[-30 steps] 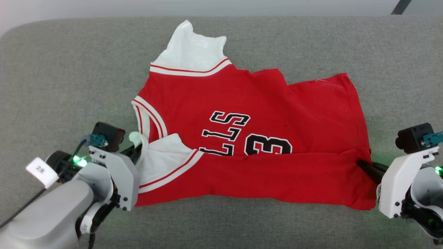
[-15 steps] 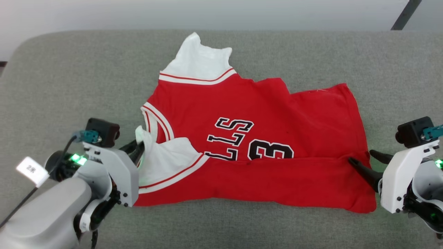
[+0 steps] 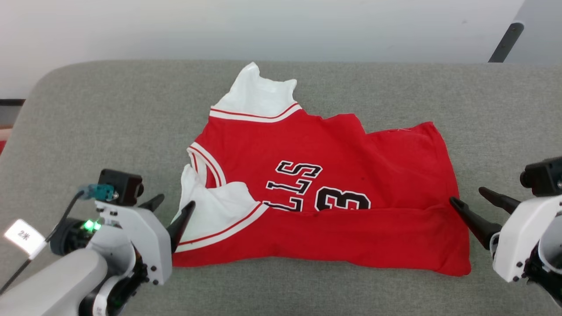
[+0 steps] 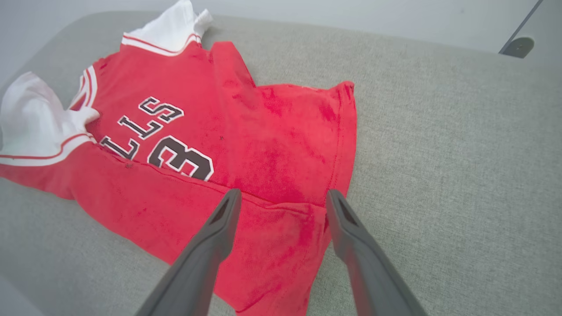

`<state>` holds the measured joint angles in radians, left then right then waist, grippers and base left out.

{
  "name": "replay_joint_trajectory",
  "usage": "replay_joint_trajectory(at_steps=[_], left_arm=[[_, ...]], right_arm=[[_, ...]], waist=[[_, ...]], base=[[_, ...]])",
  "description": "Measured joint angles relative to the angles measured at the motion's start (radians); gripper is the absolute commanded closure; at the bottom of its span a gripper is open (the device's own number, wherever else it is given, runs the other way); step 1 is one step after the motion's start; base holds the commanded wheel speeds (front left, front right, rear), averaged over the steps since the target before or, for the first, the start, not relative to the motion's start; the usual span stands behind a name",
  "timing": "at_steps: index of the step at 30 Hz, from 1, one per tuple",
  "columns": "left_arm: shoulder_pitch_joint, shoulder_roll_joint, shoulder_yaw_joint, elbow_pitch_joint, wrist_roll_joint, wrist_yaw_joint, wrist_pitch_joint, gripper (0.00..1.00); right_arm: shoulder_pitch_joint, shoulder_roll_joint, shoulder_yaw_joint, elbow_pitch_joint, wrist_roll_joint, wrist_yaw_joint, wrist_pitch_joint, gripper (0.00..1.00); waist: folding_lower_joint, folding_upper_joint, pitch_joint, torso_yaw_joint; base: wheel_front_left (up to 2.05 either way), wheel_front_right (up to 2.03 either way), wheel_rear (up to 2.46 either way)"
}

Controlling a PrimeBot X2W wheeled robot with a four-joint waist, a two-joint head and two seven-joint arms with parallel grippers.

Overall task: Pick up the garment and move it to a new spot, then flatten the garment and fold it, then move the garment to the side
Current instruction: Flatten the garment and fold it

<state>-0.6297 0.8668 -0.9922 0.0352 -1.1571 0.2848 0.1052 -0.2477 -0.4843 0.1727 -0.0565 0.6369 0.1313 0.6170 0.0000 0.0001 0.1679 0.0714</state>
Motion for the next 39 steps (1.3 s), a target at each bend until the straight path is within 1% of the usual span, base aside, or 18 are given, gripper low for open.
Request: replay_joint_trajectory(at_steps=[5, 11, 12, 14, 16, 17, 20, 22, 23, 25, 27, 30, 31, 34, 36, 37, 38, 39], left_arm=[[0.041, 0.048, 0.002, -0.080, -0.028, 0.062, 0.033, 0.00], [0.075, 0.101, 0.011, -0.134, -0.084, 0.123, 0.091, 0.01], [0.083, 0.108, 0.012, -0.137, -0.095, 0.133, 0.103, 0.07], [0.094, 0.119, 0.012, -0.142, -0.114, 0.149, 0.124, 0.11], [0.104, 0.132, 0.011, -0.142, -0.130, 0.164, 0.145, 0.18], [0.109, 0.137, 0.014, -0.142, -0.145, 0.169, 0.150, 0.18], [0.126, 0.148, 0.018, -0.136, -0.164, 0.175, 0.159, 0.23], [0.137, 0.151, 0.019, -0.126, -0.181, 0.180, 0.167, 0.24], [0.141, 0.152, 0.019, -0.120, -0.182, 0.180, 0.168, 0.26], [0.147, 0.153, 0.024, -0.101, -0.207, 0.180, 0.175, 0.27], [0.154, 0.157, 0.019, -0.080, -0.208, 0.180, 0.184, 0.29], [0.163, 0.146, 0.021, -0.052, -0.230, 0.173, 0.193, 0.30], [0.164, 0.144, 0.020, -0.044, -0.232, 0.171, 0.195, 0.29], [0.164, 0.128, 0.024, -0.012, -0.241, 0.154, 0.194, 0.32], [0.164, 0.114, 0.025, 0.012, -0.249, 0.138, 0.196, 0.37], [0.162, 0.109, 0.026, 0.024, -0.254, 0.131, 0.200, 0.43], [0.161, 0.101, 0.029, 0.038, -0.262, 0.126, 0.201, 0.47], [0.159, 0.094, 0.029, 0.053, -0.268, 0.120, 0.205, 0.55]], right_arm=[[0.067, 0.032, -0.054, -0.081, -0.024, 0.000, -0.037, 0.00], [0.148, 0.088, -0.104, -0.184, -0.049, 0.000, -0.040, 0.00], [0.159, 0.097, -0.111, -0.202, -0.050, 0.000, -0.039, 0.00], [0.183, 0.113, -0.127, -0.234, -0.059, 0.000, -0.034, 0.00], [0.205, 0.126, -0.142, -0.262, -0.066, 0.000, -0.034, 0.00], [0.216, 0.135, -0.151, -0.277, -0.071, 0.000, -0.031, 0.00], [0.248, 0.157, -0.171, -0.310, -0.077, 0.000, -0.027, 0.00], [0.269, 0.173, -0.188, -0.327, -0.082, 0.000, -0.026, 0.00], [0.279, 0.181, -0.193, -0.335, -0.083, 0.000, -0.026, 0.00], [0.289, 0.195, -0.201, -0.347, -0.085, 0.000, -0.026, 0.00], [0.300, 0.207, -0.206, -0.356, -0.086, 0.000, -0.026, 0.00], [0.302, 0.217, -0.209, -0.363, -0.085, 0.000, -0.025, 0.00], [0.305, 0.221, -0.209, -0.363, -0.085, 0.000, -0.022, 0.00], [0.310, 0.230, -0.207, -0.364, -0.083, 0.000, -0.018, 0.00], [0.310, 0.234, -0.204, -0.365, -0.081, 0.000, -0.018, 0.00], [0.310, 0.234, -0.202, -0.365, -0.081, 0.000, -0.018, 0.00], [0.309, 0.235, -0.201, -0.364, -0.081, 0.000, -0.016, 0.00], [0.307, 0.235, -0.200, -0.364, -0.081, 0.000, -0.014, 0.00]], waist=[[0.0000, -0.0001, -0.017, -0.010], [0.0000, 0.0000, -0.025, -0.044], [0.0000, 0.0000, -0.025, -0.051], [0.0000, -0.0001, -0.024, -0.067], [0.0000, 0.0000, -0.021, -0.084], [0.0000, 0.0000, -0.020, -0.093], [0.0000, 0.0000, -0.012, -0.118], [0.0000, 0.0000, -0.003, -0.133], [0.0000, 0.0000, 0.002, -0.140], [0.0000, 0.0000, 0.012, -0.153], [0.0000, 0.0000, 0.023, -0.164], [0.0000, 0.0000, 0.038, -0.178], [0.0000, 0.0000, 0.042, -0.182], [0.0000, 0.0000, 0.054, -0.189], [0.0000, 0.0000, 0.061, -0.191], [0.0000, 0.0000, 0.064, -0.191], [0.0000, 0.0000, 0.066, -0.191], [0.0000, 0.0000, 0.068, -0.191]], base=[[0.00, 0.00, 0.00], [0.00, 0.00, 0.00], [0.00, 0.00, 0.00], [0.00, 0.00, 0.00], [0.00, 0.00, 0.00], [0.00, 0.00, 0.00], [0.00, 0.00, 0.00], [0.00, 0.00, 0.00], [0.00, 0.00, 0.00], [0.00, 0.00, 0.00], [0.00, 0.00, 0.00], [0.00, 0.00, 0.00], [0.00, 0.00, 0.00], [0.00, 0.00, 0.00], [0.00, 0.00, 0.00], [0.00, 0.00, 0.00], [0.00, 0.00, 0.00], [0.00, 0.00, 0.00]])
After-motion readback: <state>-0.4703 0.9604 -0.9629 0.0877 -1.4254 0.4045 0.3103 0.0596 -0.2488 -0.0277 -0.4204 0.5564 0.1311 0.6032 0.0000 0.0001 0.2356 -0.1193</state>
